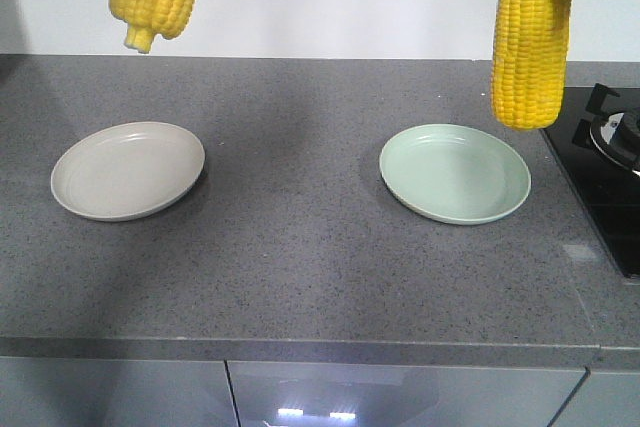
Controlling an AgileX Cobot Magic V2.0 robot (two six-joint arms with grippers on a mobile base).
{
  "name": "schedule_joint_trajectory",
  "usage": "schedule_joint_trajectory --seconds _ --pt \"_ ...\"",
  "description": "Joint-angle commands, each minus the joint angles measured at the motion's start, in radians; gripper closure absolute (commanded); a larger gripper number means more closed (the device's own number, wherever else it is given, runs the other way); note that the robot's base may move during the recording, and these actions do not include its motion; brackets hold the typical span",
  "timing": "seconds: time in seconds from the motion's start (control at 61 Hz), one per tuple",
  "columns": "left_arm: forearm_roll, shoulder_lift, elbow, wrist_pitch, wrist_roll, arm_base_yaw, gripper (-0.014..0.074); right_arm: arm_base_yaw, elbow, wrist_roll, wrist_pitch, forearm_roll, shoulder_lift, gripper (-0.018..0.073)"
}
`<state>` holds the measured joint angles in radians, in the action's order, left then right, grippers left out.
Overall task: Distribute corn equally
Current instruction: 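Align the base in front of the two empty plates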
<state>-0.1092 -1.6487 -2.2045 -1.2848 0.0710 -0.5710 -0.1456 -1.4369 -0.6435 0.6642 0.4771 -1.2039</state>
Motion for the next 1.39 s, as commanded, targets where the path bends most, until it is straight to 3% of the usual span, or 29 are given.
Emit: schedule_joint_trajectory --seconds 0.0,1.377 --pt "-0.003 0.036 -0.025 0.034 0.008 -0.001 0.0602 0.007 -0.031 -0.005 -0.066 0.020 0.023 0.0566" --pt "-0.003 0.036 -0.025 0.034 0.008 -0.001 0.0602 0.007 -0.031 -0.005 -0.066 0.020 0.023 0.0566"
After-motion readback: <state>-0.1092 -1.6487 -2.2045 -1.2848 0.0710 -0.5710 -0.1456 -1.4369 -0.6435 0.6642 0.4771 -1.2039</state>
